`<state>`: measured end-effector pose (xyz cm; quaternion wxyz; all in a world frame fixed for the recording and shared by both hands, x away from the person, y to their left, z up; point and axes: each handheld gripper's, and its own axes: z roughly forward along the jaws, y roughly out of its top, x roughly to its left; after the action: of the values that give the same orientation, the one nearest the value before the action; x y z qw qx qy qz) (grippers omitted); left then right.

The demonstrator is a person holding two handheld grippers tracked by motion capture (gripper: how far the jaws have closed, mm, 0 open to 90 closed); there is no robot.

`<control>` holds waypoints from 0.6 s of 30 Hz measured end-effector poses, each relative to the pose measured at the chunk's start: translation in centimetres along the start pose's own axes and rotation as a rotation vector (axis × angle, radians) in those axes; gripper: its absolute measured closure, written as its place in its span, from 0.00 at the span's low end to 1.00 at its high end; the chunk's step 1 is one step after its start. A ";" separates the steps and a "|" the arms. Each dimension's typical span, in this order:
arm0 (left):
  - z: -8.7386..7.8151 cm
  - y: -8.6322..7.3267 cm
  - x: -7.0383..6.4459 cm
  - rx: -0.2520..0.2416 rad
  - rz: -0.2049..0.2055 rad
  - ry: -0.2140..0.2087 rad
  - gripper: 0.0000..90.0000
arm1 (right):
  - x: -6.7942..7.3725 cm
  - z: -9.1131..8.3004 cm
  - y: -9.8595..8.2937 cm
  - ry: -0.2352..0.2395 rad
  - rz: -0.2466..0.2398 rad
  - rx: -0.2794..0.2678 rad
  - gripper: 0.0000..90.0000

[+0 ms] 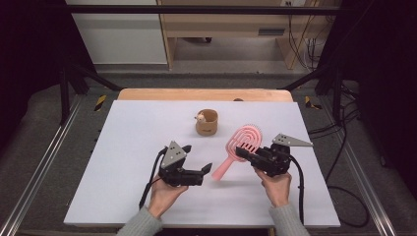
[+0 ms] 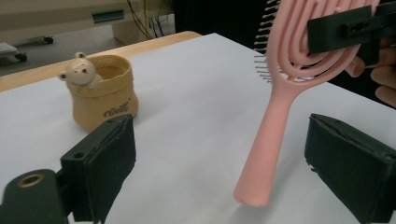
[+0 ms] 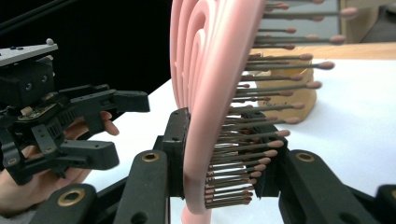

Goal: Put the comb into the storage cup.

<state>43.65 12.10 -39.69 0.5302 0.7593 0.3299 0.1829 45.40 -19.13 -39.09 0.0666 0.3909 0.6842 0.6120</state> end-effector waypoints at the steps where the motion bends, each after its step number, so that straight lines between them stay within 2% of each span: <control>1: -0.2 0.0 0.3 0.001 -0.004 0.007 0.06 | 0.0 0.0 0.1 -0.003 -0.004 0.000 0.72; 6: -1.4 -0.5 1.9 -0.007 -0.030 0.018 0.05 | 0.3 0.0 0.8 -0.021 -0.023 -0.010 0.72; 18: -4.0 -1.9 5.1 -0.035 -0.060 0.064 0.05 | 0.8 0.4 2.5 -0.031 -0.053 -0.038 0.72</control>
<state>44.25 18.84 -40.32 0.5377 0.7337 0.3659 0.1968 46.24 -18.46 -36.69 0.1009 0.3807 0.6817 0.6166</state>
